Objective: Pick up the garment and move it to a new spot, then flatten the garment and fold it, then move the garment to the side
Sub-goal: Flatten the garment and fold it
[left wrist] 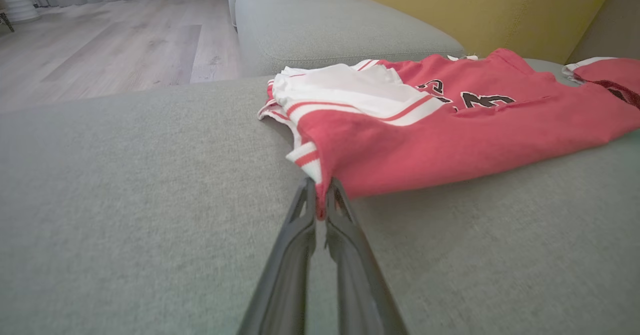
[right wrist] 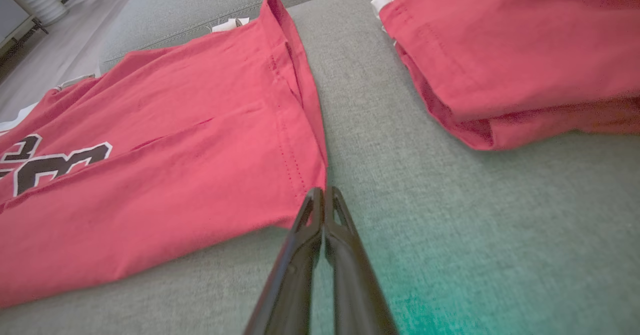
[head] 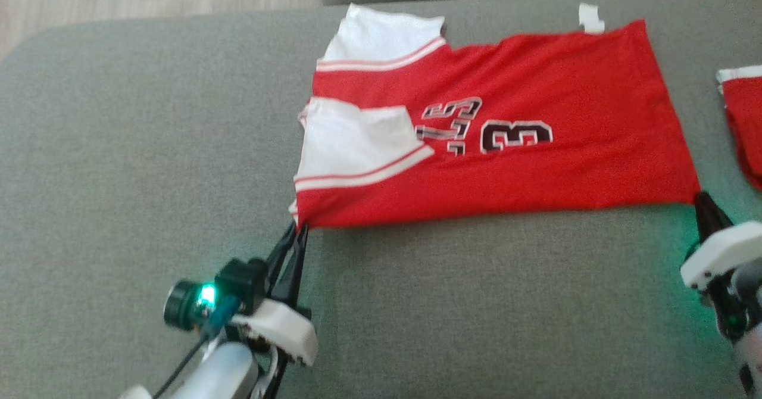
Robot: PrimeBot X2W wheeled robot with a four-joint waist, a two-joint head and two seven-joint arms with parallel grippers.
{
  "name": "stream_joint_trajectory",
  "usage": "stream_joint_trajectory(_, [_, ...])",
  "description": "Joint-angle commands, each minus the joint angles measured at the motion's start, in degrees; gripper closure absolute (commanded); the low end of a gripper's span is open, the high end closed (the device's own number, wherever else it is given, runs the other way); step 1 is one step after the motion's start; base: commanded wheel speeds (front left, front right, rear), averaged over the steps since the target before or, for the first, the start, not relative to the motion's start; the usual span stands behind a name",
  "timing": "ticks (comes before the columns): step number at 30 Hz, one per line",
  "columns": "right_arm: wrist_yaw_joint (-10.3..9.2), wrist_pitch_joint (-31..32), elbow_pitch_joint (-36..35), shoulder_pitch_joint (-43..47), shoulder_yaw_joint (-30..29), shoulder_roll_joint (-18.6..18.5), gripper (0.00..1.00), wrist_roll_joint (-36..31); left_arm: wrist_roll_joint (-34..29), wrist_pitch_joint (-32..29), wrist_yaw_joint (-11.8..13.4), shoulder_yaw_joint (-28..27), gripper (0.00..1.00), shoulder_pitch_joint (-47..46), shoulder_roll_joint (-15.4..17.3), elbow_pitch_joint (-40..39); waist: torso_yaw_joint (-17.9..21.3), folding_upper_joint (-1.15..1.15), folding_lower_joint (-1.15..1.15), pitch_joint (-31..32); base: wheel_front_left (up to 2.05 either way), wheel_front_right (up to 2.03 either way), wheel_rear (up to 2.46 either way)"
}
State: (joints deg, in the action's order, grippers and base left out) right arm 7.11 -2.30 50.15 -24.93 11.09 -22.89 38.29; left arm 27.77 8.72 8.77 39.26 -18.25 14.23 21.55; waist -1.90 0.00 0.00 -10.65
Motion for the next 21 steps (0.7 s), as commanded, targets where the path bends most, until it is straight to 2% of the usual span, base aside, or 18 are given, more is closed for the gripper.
stream_joint_trajectory(1, [0.37,-1.4,-2.3,2.1,1.2,-2.1,1.0,0.8,0.7,0.8,0.7,-1.5,1.0,0.7,1.9,-2.5,-0.4,0.0,0.0,1.8,0.0,0.0,0.0])
stream_joint_trajectory(5, [0.37,-2.5,-5.0,6.5,1.5,-3.2,1.0,1.6,1.4,0.7,1.9,-1.2,1.0,4.8,2.4,-5.1,-0.7,0.0,0.0,3.9,0.0,0.0,0.0])
stream_joint_trajectory(8, [0.37,-3.9,-7.8,12.0,1.3,-5.4,1.0,0.3,2.4,0.1,2.8,-0.6,1.0,9.2,3.0,-8.2,-1.1,0.0,0.0,5.5,0.0,0.0,0.0])
stream_joint_trajectory(12, [0.37,-4.5,-11.1,18.5,-0.3,-6.5,1.0,-0.8,3.1,-0.9,4.2,-0.2,1.0,13.4,4.1,-11.6,-1.2,0.0,0.0,6.4,0.0,0.0,0.0])
stream_joint_trajectory(21, [0.37,-3.0,-18.9,29.5,-6.6,-4.7,1.0,-6.2,4.5,-4.8,4.9,1.9,1.0,19.8,6.7,-15.5,-0.5,0.0,0.0,8.3,0.0,0.0,0.0])
